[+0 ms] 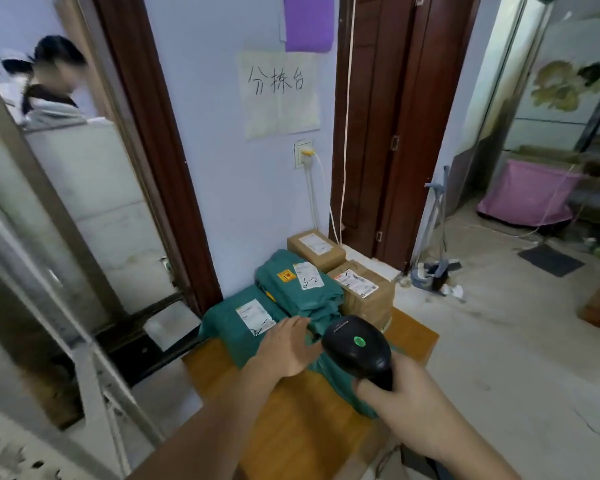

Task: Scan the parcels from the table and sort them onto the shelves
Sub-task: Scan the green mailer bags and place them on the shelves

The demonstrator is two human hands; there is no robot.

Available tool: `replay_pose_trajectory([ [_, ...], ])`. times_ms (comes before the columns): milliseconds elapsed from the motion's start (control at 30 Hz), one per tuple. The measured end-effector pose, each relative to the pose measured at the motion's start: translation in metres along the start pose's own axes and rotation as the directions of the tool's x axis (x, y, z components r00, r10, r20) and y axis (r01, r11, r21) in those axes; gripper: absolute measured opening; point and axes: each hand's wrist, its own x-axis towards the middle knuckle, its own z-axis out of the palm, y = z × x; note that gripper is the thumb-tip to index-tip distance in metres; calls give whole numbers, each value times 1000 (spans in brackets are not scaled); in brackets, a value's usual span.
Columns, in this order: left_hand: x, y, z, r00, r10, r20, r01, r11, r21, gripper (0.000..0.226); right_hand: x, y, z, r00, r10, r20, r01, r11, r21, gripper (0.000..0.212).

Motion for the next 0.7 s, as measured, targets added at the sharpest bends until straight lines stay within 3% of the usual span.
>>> replay_pose_trajectory([
  [133, 17, -13, 13, 993, -119, 21, 120, 992, -39, 82, 43, 18, -11, 997, -20, 79, 18, 999, 28, 13],
  [333, 48, -46, 30, 965, -262, 22, 262, 964, -33, 84, 97, 36, -7, 969, 7, 246, -13, 1000, 24, 10],
  [700, 96, -118, 62, 879, -477, 4, 476, 876, -82, 83, 190, 33, 20, 927, -39, 373, 52, 998, -23, 14],
])
